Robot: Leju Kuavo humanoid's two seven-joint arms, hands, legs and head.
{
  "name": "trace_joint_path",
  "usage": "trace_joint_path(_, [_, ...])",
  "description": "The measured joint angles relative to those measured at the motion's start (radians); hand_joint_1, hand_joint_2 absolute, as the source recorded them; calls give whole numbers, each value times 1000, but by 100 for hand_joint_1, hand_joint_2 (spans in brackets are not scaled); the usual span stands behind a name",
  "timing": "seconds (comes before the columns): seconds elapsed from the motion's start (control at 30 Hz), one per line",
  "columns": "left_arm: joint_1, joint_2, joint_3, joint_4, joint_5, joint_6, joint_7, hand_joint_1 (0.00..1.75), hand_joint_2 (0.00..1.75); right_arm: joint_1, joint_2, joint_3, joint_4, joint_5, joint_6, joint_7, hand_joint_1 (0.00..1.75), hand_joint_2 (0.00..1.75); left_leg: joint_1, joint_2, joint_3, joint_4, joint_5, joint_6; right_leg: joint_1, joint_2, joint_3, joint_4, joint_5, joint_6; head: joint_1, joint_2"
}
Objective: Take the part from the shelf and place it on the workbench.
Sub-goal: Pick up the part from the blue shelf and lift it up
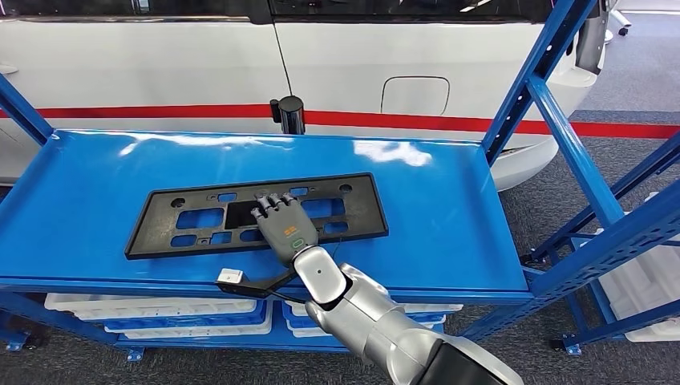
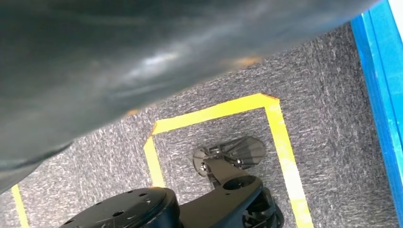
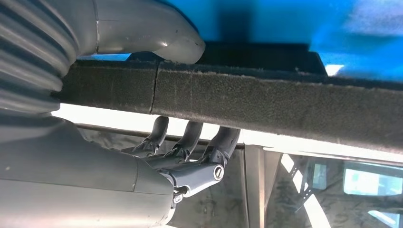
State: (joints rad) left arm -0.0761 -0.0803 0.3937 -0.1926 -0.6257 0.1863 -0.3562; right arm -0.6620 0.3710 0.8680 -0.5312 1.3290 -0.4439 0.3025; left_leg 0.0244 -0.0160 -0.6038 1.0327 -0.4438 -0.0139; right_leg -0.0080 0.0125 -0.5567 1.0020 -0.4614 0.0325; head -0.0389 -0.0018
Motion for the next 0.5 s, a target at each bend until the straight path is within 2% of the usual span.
trace_joint_path(0.43, [1,-1,10,0,0,2,-9,0,0,6,2,0,-12,-12,-7,-8,87,175,0,0,0,0,0,0,0,0,0,0,0,0,0,0])
trace_joint_path(0.5, [1,-1,10,0,0,2,-10,0,0,6,2,0,-13,-12,-7,-8,96,175,0,0,0,0,0,0,0,0,0,0,0,0,0,0])
